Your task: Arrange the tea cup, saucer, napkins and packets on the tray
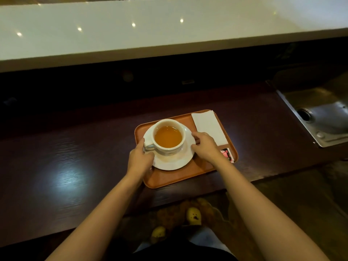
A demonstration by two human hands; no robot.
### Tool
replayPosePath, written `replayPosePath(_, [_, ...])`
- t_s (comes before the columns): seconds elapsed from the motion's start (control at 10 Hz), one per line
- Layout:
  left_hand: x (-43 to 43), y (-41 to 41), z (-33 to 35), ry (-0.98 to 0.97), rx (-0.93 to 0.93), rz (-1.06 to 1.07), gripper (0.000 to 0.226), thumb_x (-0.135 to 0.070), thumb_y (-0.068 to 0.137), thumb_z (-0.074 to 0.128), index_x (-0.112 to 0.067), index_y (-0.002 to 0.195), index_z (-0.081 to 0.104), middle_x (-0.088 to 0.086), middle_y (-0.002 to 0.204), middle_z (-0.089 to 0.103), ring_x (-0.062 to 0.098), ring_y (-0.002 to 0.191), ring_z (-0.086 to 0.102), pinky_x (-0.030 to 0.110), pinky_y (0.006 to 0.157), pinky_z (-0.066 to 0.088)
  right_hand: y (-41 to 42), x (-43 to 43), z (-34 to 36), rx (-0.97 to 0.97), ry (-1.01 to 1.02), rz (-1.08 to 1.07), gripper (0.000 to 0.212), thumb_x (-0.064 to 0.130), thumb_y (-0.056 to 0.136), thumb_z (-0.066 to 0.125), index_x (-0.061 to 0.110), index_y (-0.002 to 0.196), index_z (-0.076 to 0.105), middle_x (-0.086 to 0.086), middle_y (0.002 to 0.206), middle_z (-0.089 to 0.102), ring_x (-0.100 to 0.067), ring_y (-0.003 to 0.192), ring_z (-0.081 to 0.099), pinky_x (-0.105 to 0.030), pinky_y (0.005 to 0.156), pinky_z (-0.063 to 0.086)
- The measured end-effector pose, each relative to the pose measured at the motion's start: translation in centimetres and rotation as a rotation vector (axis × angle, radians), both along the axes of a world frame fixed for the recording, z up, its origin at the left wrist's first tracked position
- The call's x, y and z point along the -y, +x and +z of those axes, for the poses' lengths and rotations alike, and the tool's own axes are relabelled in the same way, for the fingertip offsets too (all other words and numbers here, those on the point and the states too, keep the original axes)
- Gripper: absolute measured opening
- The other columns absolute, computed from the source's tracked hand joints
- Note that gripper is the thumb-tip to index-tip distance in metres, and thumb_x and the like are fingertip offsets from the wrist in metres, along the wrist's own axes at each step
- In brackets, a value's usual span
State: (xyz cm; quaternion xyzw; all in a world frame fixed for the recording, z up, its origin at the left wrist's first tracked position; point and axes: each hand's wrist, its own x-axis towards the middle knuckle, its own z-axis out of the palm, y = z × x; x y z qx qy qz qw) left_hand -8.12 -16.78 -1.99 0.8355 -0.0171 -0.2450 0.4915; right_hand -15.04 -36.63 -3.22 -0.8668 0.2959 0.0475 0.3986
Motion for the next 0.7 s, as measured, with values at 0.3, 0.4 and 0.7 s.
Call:
replayPosePath(0.3, [-0.4, 0.9, -0.4, -0.065, 0.024, -0.041, 0.068, 0.005, 0.072, 0.045, -0.028, 0.132, 0.046, -0.009, 0.079, 0.06, -0.014, 0.047, 0.056, 0.006, 0.037, 0.041, -0.6, -1.0, 0.3, 0.016, 0.004, -0.043, 0.054, 0.007, 0.083, 0.056, 0.008, 0.135, 0.041, -0.016, 0.132, 0.048, -0.03, 0.119, 0.049, -0.04, 0.103, 0.042])
replayPosePath(0.4, [-0.3, 1.2, -0.7, -0.073, 0.039, -0.056, 0.066, 0.005, 0.073, 0.046, -0.028, 0.13, 0.048, -0.012, 0.08, 0.058, -0.014, 0.046, 0.056, 0.006, 0.038, 0.043, -0.9, -1.2, 0.3, 0.012, 0.018, -0.057, 0.055, 0.007, 0.083, 0.057, 0.008, 0.135, 0.04, -0.016, 0.133, 0.047, -0.03, 0.119, 0.049, -0.041, 0.104, 0.042])
replayPosePath(0.7, [-0.9, 2.0, -0.4, -0.039, 0.056, -0.051, 0.062, -0.004, 0.079, 0.051, -0.024, 0.137, 0.039, 0.006, 0.134, 0.052, 0.011, 0.108, 0.057, 0.026, 0.08, 0.048, -0.7, -0.6, 0.9, -0.046, -0.07, 0.002, 0.047, 0.01, 0.083, 0.056, 0.007, 0.129, 0.046, -0.017, 0.13, 0.05, -0.032, 0.115, 0.051, -0.038, 0.096, 0.043])
